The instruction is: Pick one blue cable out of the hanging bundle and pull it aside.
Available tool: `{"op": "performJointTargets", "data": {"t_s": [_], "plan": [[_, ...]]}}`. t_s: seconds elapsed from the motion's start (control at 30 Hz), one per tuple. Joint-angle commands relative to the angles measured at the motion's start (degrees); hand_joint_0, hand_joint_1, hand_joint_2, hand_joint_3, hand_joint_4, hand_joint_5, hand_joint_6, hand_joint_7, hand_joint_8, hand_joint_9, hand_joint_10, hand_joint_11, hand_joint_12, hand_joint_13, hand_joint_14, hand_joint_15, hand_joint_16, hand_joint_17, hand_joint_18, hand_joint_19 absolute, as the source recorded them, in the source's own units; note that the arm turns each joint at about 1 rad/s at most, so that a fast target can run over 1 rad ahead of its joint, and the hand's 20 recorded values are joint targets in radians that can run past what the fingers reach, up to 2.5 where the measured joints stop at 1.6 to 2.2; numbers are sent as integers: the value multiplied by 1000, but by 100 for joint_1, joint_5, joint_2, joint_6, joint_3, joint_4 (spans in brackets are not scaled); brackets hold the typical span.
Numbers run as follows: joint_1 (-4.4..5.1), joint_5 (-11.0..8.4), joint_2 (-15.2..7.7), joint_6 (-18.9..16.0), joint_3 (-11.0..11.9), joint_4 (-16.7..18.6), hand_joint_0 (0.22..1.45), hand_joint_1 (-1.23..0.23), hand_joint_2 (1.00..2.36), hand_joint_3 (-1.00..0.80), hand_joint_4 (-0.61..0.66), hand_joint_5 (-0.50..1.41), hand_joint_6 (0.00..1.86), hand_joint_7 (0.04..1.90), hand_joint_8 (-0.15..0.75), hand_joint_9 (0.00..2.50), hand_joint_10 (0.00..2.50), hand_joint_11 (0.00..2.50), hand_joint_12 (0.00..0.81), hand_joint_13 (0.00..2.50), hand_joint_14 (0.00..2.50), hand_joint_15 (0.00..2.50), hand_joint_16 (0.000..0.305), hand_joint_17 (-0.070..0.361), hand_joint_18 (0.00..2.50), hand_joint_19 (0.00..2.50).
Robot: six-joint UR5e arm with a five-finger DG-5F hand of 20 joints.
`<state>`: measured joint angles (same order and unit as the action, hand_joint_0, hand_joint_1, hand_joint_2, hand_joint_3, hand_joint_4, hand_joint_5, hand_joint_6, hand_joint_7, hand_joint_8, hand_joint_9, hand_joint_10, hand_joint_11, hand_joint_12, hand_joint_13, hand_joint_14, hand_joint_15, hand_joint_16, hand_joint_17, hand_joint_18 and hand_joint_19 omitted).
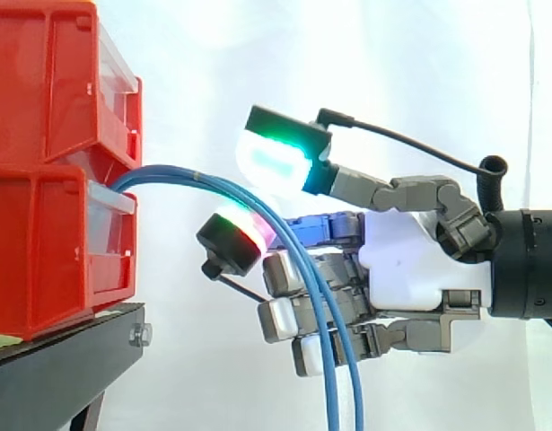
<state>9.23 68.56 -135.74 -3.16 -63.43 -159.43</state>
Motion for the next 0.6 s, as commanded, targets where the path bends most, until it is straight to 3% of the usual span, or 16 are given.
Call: {"op": "performJointTargets", "data": {"t_s": [0.0, 0.07, 0.1, 0.2, 0.4, 0.57], "plan": [[0, -1, 4, 0, -3, 0, 467, -440, 1000, -500, 114, -119, 889, 1152, 346, 1194, 18, 734, 383, 1085, 22, 711, 58, 132, 1024, 723], [9, -1, -5, 0, -3, 9, 454, -482, 1000, -500, 123, -116, 888, 1152, 356, 1200, 18, 741, 386, 1100, 19, 713, 60, 134, 1042, 709], [9, -1, 4, 0, -3, 0, 455, -605, 1000, -500, 144, -117, 889, 1157, 359, 1204, 18, 767, 380, 1108, 19, 717, 59, 132, 1052, 691], [0, -1, 4, 0, -3, 0, 558, -781, 1000, -500, 122, -137, 903, 1194, 320, 1136, 20, 800, 333, 1058, 24, 728, 51, 114, 988, 697], [0, -1, 4, 0, -3, 0, 702, -867, 1011, -384, -40, -168, 935, 1190, 283, 1047, 20, 830, 311, 1034, 24, 723, 47, 106, 962, 659], [18, 8, -5, 9, -3, 0, 717, -851, 1003, -459, -84, -184, 943, 1145, 275, 1020, 19, 829, 305, 1028, 25, 734, 47, 106, 956, 657]]}}
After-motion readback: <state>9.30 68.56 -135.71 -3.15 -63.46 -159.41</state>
